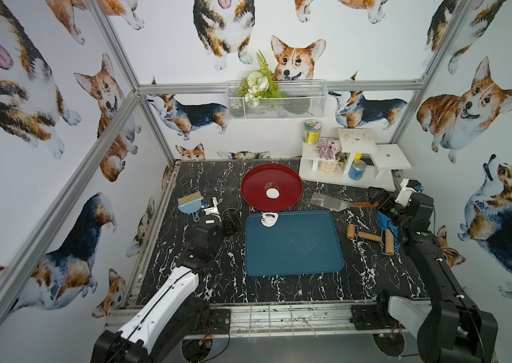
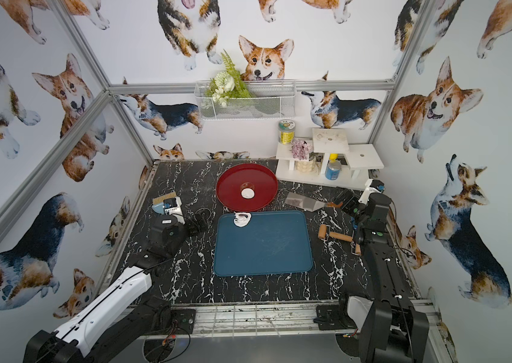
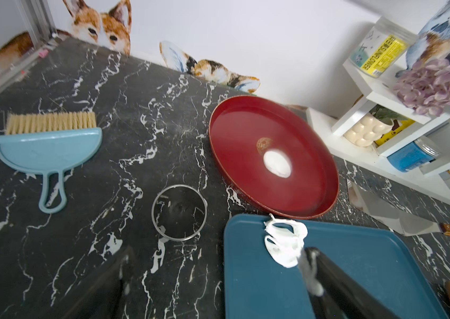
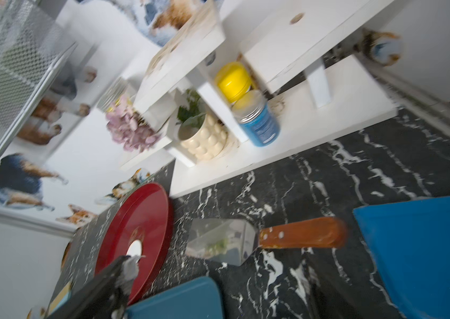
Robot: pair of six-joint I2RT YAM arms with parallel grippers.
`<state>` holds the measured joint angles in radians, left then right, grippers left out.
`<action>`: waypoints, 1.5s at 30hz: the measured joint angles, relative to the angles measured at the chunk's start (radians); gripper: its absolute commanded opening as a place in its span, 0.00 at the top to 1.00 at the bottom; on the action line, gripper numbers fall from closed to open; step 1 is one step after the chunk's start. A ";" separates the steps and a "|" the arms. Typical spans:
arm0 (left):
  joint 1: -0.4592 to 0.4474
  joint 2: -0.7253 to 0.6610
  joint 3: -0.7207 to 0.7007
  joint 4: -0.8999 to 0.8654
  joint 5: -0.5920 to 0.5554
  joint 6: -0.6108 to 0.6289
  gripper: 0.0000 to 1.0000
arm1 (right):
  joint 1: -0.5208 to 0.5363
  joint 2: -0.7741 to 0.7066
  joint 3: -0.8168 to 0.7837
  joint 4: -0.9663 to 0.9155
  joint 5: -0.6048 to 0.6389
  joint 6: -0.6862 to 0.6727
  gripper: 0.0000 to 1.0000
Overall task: Roll out the dumpling wrappers from the dough
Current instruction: Place the spatula at the center of the board, then reset both arms
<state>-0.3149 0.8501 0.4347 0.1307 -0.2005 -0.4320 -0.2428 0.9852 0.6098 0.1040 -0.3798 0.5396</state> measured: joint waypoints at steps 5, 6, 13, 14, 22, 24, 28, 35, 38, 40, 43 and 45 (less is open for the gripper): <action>0.002 -0.085 -0.112 0.169 -0.123 0.107 0.00 | 0.161 -0.076 -0.109 0.055 -0.009 -0.042 0.00; 0.005 -0.098 -0.135 0.203 -0.142 0.126 0.00 | 0.182 -0.084 -0.130 0.068 0.000 -0.053 0.00; 0.134 -0.032 -0.234 0.422 -0.204 0.216 0.00 | 0.234 -0.154 -0.296 0.180 0.110 -0.160 0.00; 0.161 0.017 -0.235 0.451 -0.201 0.222 0.00 | 0.234 -0.163 -0.316 0.197 0.121 -0.182 0.00; 0.229 0.484 -0.191 0.729 -0.122 0.333 0.00 | 0.236 -0.237 -0.442 0.354 0.226 -0.309 0.00; 0.238 0.574 -0.187 0.805 -0.099 0.369 0.00 | 0.235 -0.245 -0.462 0.384 0.253 -0.320 0.00; 0.263 0.696 -0.182 0.928 -0.066 0.398 0.00 | 0.235 -0.221 -0.486 0.446 0.307 -0.356 0.00; 0.271 0.716 -0.178 1.035 -0.031 0.403 0.00 | 0.189 -0.013 -0.492 0.592 0.359 -0.411 0.00; 0.271 0.715 -0.178 1.046 -0.029 0.406 0.00 | 0.135 0.113 -0.505 0.711 0.347 -0.407 0.00; 0.269 0.715 -0.178 1.051 -0.029 0.407 0.00 | 0.116 0.198 -0.504 0.781 0.339 -0.386 0.00; 0.268 0.715 -0.178 1.057 -0.028 0.410 0.00 | 0.116 0.285 -0.444 0.821 0.307 -0.387 0.00; 0.266 0.715 -0.178 1.057 -0.027 0.415 0.00 | 0.114 0.325 -0.398 0.835 0.301 -0.387 0.00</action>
<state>-0.0486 1.5650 0.2565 1.1881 -0.2279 -0.0174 -0.1291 1.3102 0.2119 0.9390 -0.0788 0.1528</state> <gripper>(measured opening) 0.999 0.996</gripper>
